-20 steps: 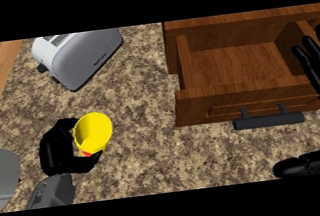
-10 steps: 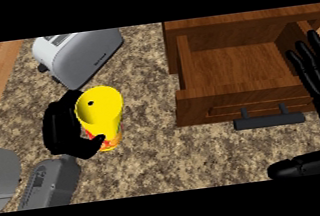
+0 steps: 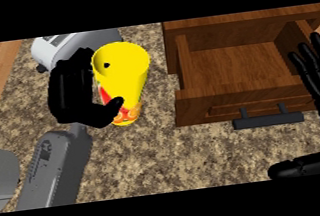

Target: Pick up the cup, place it into the drawer and close the drawer

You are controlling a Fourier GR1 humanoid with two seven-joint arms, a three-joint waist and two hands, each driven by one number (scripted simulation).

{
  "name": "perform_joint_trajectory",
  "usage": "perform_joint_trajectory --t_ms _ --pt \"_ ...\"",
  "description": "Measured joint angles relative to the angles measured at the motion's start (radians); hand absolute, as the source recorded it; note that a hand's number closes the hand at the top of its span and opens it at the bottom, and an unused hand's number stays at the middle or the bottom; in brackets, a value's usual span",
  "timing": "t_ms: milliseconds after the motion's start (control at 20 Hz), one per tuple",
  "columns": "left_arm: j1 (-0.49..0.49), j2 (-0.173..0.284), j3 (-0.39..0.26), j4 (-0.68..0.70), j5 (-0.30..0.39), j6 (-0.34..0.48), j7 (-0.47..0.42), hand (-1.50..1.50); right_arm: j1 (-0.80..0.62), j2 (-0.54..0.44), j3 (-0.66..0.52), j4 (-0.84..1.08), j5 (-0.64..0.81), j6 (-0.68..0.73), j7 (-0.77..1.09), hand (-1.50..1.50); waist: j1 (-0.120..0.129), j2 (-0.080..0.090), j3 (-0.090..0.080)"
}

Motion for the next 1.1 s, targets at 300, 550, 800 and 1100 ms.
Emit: perform_joint_trajectory --t_ms 300,550,800,1100 --pt "-0.163 -0.024 0.005 0.044 -0.055 0.069 0.096 1.50 -0.031 -0.005 -0.007 0.017 -0.002 -0.005 0.012 -1.50 -0.003 0.001 0.000" --pt "-0.285 -0.047 0.014 0.119 -0.103 0.108 0.139 1.50 -0.041 -0.009 -0.008 0.025 -0.009 -0.003 0.022 -1.50 -0.005 0.002 0.000" --pt "-0.399 -0.063 0.018 0.233 -0.127 0.131 0.156 1.50 -0.025 -0.018 -0.029 0.014 -0.025 0.008 0.015 -1.50 -0.010 0.002 0.000" --pt "-0.543 -0.081 -0.008 0.413 -0.123 0.194 0.143 1.50 -0.033 -0.015 -0.022 0.026 -0.015 0.007 0.008 -1.50 -0.017 0.005 0.000"
